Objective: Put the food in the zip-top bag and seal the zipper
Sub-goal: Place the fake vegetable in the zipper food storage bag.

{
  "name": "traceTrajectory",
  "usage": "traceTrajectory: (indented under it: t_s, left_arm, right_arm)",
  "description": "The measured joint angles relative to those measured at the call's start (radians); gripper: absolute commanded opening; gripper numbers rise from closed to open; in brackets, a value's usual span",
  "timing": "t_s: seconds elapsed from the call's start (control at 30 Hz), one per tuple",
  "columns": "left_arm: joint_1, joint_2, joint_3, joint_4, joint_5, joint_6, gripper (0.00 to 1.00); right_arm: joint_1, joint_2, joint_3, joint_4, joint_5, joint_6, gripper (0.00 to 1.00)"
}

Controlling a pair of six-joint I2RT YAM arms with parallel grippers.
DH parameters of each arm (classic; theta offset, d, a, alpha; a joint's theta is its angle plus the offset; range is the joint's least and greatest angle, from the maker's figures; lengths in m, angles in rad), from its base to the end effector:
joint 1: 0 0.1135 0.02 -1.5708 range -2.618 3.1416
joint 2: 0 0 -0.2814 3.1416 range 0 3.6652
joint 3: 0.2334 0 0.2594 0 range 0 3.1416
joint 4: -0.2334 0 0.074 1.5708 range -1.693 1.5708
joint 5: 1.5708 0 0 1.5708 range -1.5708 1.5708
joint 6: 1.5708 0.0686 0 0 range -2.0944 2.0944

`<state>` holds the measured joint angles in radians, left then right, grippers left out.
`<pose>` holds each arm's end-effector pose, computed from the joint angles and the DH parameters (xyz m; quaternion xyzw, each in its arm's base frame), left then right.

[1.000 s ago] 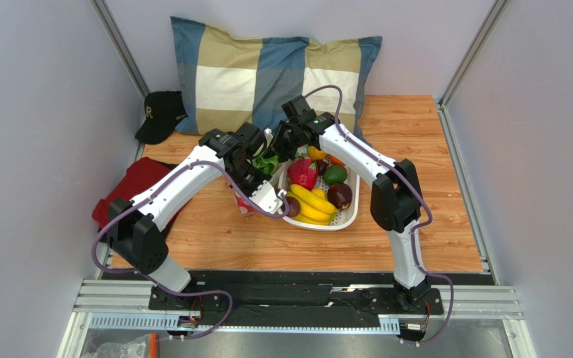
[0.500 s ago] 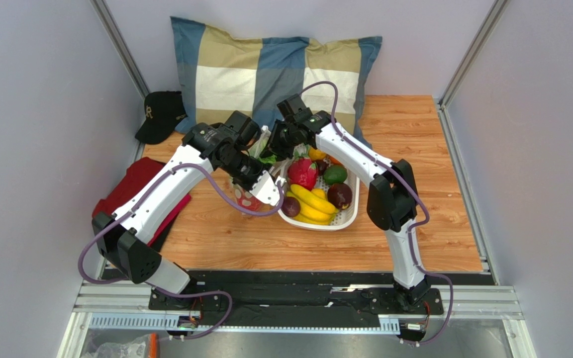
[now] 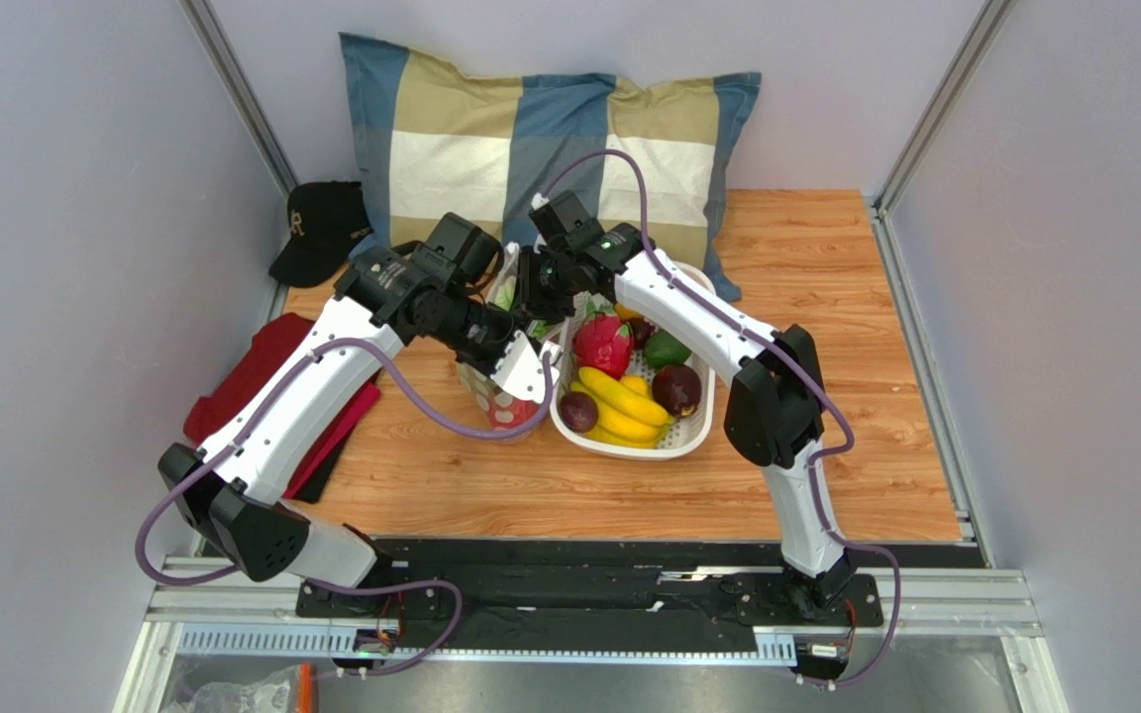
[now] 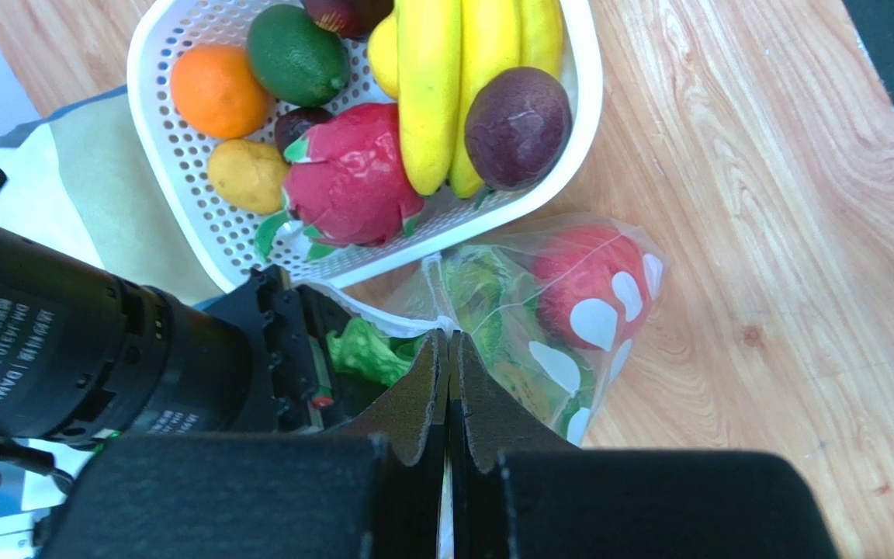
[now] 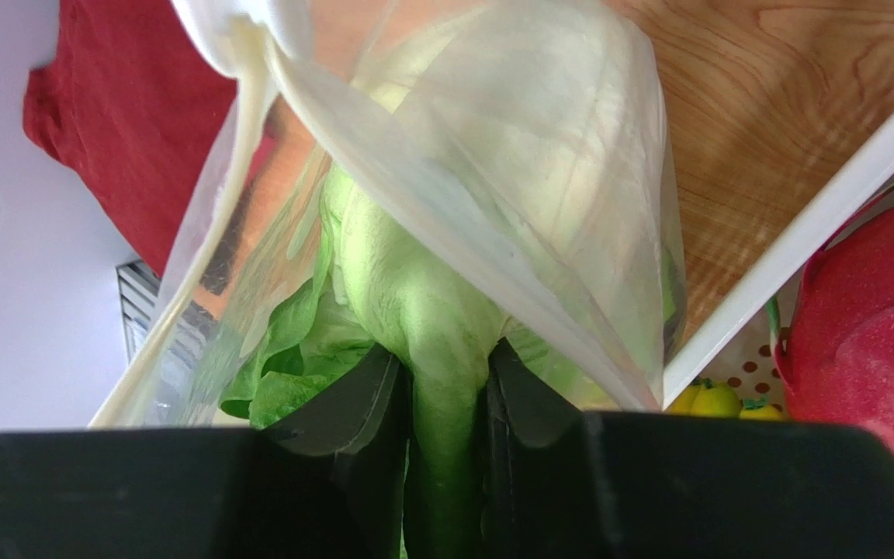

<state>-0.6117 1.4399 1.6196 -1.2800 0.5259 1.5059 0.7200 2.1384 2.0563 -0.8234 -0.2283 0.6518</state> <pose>0.2105 -0.1897 0.3778 0.8483 0.4072 -0.1306 0.3122 0.3767 0.3510 0.2791 -0.0692 0.9372 0.2888 0.1829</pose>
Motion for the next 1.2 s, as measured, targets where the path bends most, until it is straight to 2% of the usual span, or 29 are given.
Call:
traceTrajectory:
  t_s: [0.17,0.2,0.27,0.3,0.4,0.5,0.6,0.73,0.87,0.93,1.03,1.2]
  left_arm:
    - [0.000,-0.032,-0.031,0.024,0.001,-0.040,0.00]
    - [0.000,-0.036,-0.032,0.031,0.001,-0.053,0.04]
    - [0.000,-0.041,-0.037,0.042,0.007,-0.079,0.22]
    - [0.000,-0.044,-0.040,0.049,0.009,-0.097,0.43]
    - [-0.002,-0.069,-0.047,0.084,0.038,-0.190,0.58]
    - [0.014,-0.117,-0.046,0.123,0.076,-0.311,0.59]
    - [0.083,-0.172,-0.043,0.175,0.144,-0.483,0.59]
    - [0.322,-0.212,-0.041,0.311,0.267,-0.770,0.59]
    - [0.544,-0.213,-0.089,0.468,0.368,-0.981,0.61]
    - [0.615,-0.211,-0.127,0.502,0.400,-1.022,0.62]
    - [0.673,-0.196,-0.182,0.490,0.438,-0.998,0.64]
    - [0.681,-0.153,-0.233,0.427,0.459,-0.911,0.65]
  right_arm:
    - [0.006,-0.006,-0.010,0.007,-0.008,-0.069,0.18]
    - [0.010,-0.014,-0.026,0.018,-0.008,-0.086,0.16]
    - [0.016,-0.025,-0.054,0.035,-0.021,-0.121,0.14]
    - [0.017,-0.027,-0.062,0.044,-0.030,-0.135,0.11]
    - [0.018,-0.028,-0.080,0.072,-0.048,-0.200,0.07]
    - [0.012,-0.028,-0.081,0.085,-0.080,-0.261,0.06]
    - [0.009,-0.028,-0.081,0.100,-0.127,-0.336,0.07]
    - [0.005,-0.031,-0.095,0.134,-0.235,-0.451,0.10]
    - [0.005,-0.037,-0.129,0.160,-0.360,-0.595,0.11]
    - [0.005,-0.037,-0.130,0.160,-0.409,-0.671,0.12]
    - [0.006,-0.043,-0.130,0.161,-0.470,-0.791,0.14]
    - [0.016,-0.078,-0.148,0.156,-0.531,-0.968,0.15]
